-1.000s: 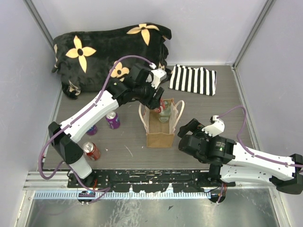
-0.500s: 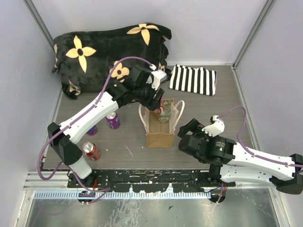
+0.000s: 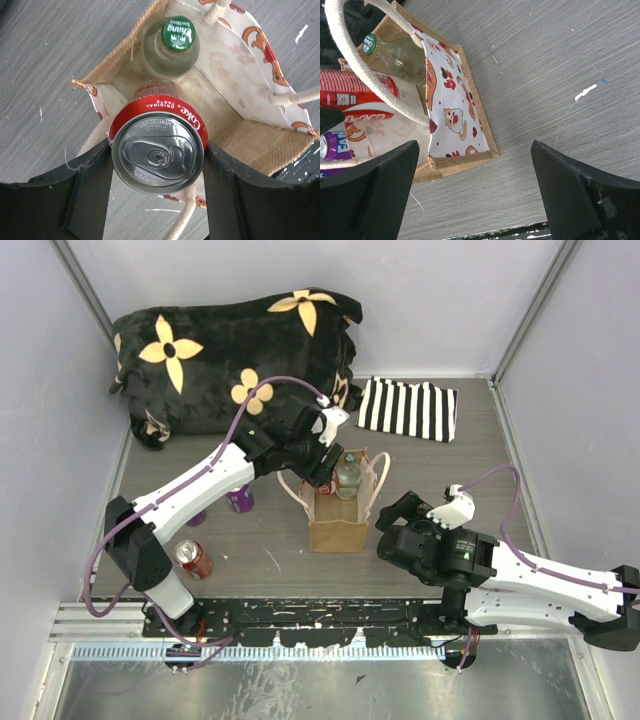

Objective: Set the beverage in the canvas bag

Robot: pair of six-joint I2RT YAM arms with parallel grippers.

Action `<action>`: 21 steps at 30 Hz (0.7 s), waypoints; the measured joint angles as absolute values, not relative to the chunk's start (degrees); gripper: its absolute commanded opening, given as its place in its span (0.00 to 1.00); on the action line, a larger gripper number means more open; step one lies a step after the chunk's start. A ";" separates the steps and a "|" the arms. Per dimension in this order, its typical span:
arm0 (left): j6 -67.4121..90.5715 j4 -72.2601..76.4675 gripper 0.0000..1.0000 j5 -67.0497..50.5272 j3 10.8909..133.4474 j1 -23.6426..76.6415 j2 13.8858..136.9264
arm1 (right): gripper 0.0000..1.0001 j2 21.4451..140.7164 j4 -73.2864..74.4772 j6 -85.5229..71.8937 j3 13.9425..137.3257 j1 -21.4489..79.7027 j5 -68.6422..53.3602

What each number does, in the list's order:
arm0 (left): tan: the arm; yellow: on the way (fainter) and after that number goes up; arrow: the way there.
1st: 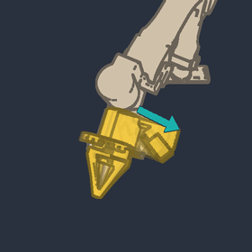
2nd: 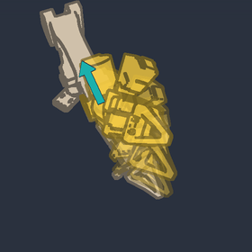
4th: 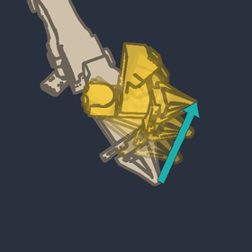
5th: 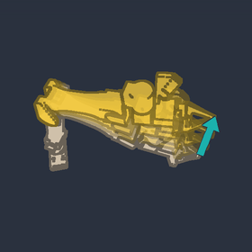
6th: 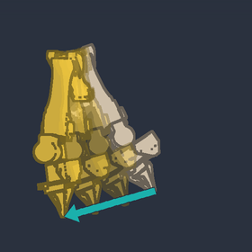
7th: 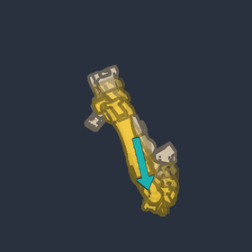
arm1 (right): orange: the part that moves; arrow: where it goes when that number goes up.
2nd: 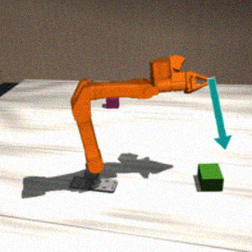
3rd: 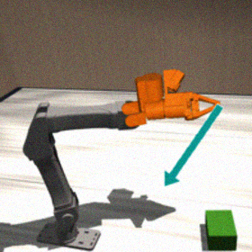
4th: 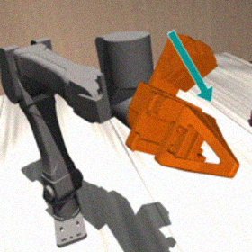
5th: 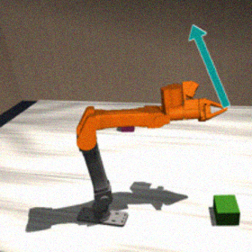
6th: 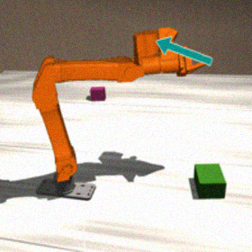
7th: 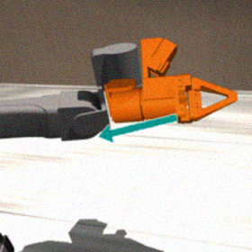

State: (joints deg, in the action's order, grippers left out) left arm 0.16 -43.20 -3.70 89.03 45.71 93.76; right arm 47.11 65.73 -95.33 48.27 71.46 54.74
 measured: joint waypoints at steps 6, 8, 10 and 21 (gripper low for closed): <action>0.21 -39.29 0.00 -2.13 89.01 45.76 96.73 | 1.00 47.11 66.00 -95.35 48.27 71.46 54.72; 0.25 -38.35 0.00 -1.58 88.99 45.76 98.50 | 1.00 47.11 66.32 -95.59 48.27 71.46 54.72; 0.30 -37.76 0.00 -1.19 88.71 45.76 100.20 | 1.00 47.11 66.85 -95.98 48.27 71.46 54.72; 0.97 -32.77 0.00 0.10 85.08 45.80 103.68 | 1.00 46.41 68.69 -97.25 48.25 71.46 54.72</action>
